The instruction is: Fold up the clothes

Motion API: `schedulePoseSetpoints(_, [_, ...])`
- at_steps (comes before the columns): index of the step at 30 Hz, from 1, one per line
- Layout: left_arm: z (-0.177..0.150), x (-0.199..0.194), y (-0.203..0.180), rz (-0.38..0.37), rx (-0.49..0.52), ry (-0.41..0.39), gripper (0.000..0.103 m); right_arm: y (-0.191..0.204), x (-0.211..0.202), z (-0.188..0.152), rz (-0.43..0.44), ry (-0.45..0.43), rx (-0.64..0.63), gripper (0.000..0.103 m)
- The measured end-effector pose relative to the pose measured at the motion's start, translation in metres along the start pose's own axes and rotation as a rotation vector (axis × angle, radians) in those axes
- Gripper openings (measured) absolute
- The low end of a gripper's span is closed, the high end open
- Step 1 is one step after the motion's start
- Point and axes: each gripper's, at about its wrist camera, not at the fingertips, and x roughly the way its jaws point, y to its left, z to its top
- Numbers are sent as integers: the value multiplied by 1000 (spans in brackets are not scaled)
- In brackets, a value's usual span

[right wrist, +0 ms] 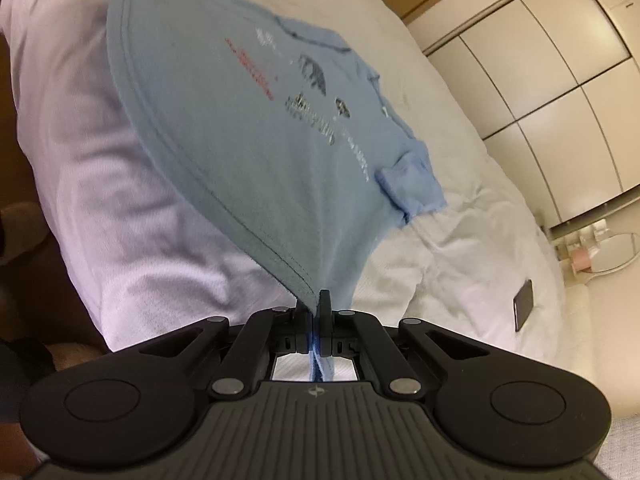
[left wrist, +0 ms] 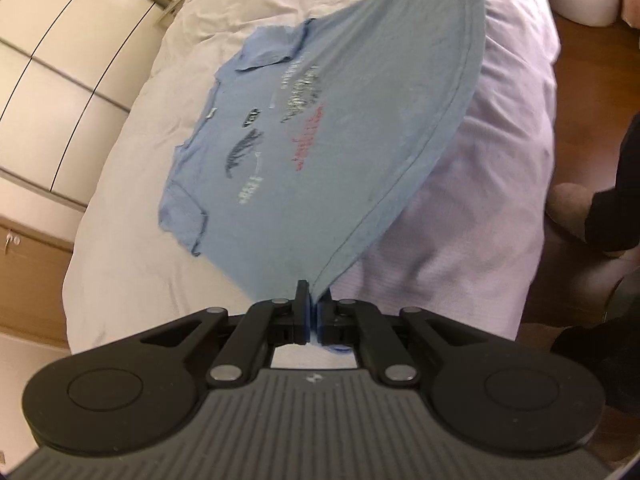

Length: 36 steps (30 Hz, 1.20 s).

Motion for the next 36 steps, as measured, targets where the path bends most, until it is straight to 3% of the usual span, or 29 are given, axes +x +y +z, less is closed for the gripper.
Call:
schedulePoseSetpoints(3, [17, 9, 32, 7, -55, 35, 1, -30, -1, 7, 27, -20, 35, 0])
schedulePoseSetpoints(10, [59, 68, 129, -56, -149, 82, 1, -122, 41, 42, 151, -55, 26, 0])
schedulePoseSetpoints(14, [66, 133, 176, -174, -192, 100, 2, -174, 97, 74, 247, 16, 81, 0])
schedulePoseSetpoints(21, [59, 240, 204, -306, -204, 88, 3, -218, 211, 101, 373, 190, 262, 0])
schedulePoseSetpoints(23, [55, 258, 208, -332, -210, 78, 6, -216, 236, 100, 395, 228, 297, 0])
schedulePoseSetpoints(26, [46, 271, 216, -348, -250, 65, 21, -210, 261, 97, 407, 268, 310, 0])
schedulePoseSetpoints(28, [37, 274, 226, -369, -331, 53, 26, -210, 270, 94, 395, 285, 342, 19])
schedulePoseSetpoints(31, [20, 272, 242, -391, -500, 45, 32, -219, 277, 81, 394, 315, 461, 23])
schedulePoseSetpoints(36, [3, 262, 254, -393, -683, 51, 33, -236, 269, 57, 389, 330, 657, 31])
